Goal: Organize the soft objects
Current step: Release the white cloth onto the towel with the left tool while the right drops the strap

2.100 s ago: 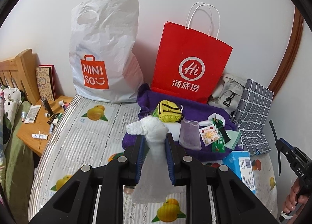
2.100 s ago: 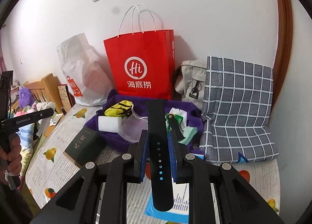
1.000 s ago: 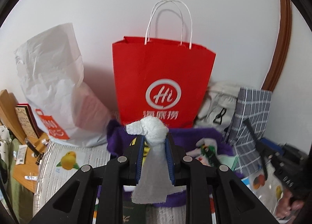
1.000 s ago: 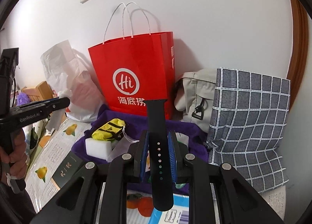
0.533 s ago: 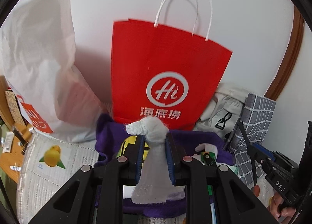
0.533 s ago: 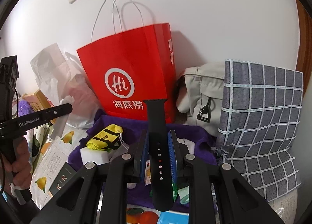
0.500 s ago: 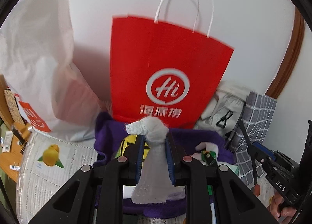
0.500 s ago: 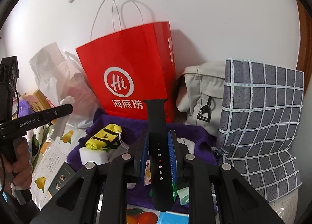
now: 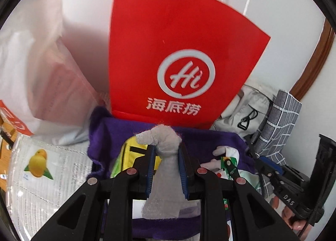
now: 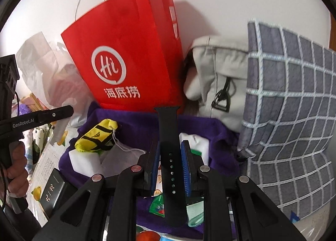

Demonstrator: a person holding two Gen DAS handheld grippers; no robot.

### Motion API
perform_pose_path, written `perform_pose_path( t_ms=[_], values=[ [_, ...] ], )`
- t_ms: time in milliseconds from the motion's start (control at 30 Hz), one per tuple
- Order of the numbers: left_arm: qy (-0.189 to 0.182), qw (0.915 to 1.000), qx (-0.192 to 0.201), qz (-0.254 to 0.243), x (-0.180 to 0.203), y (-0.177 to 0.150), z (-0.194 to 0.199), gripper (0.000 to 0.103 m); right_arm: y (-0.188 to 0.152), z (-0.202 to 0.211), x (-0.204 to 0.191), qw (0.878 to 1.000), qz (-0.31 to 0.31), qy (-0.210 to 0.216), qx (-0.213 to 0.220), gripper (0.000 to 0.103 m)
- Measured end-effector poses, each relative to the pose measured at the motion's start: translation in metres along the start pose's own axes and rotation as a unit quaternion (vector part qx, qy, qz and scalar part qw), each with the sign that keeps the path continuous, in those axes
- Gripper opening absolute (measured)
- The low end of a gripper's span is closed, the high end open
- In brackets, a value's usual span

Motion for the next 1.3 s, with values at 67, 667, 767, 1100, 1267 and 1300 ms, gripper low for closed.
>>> perform_pose_path(
  t_ms=[67,667,767,1100,1267,1300],
  values=[
    [-0.007,0.9999,-0.013,0.0,0.002,-0.005,-0.009,0.02,-0.005,-0.008,-0.001,1.0,0.002,-0.003,-0.01,0.02],
    [0.004,0.9929,-0.118,-0.013,0.015,-0.055,-0.071,0.021,-0.038,-0.056,0.0,0.996,0.019,-0.022,-0.086,0.02],
    [0.01,0.9928,-0.119,-0.014,0.015,-0.055,-0.071,0.023,-0.038,-0.057,-0.001,0.996,0.018,-0.021,-0.088,0.021],
    [0.014,0.9924,-0.122,-0.008,0.015,-0.054,-0.07,0.03,-0.036,-0.049,0.009,0.996,0.006,-0.02,-0.091,0.042],
    [0.021,0.9928,-0.117,-0.011,0.016,-0.05,-0.063,0.054,-0.028,-0.035,0.017,0.997,-0.003,-0.017,-0.079,0.062],
    [0.021,0.9932,-0.113,-0.014,0.018,-0.048,-0.062,0.056,-0.027,-0.033,0.018,0.997,-0.003,-0.02,-0.077,0.064]
  ],
)
Point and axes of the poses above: each gripper's, at about its wrist camera, not at the fingertips, and z roughly against the way its jaws point, x to its right, y to its top, the point moved 10 cm from there along -z, roughly the way its jaws point, and after that the axes turned 14 degrees about -y, right-handed, at the moved point
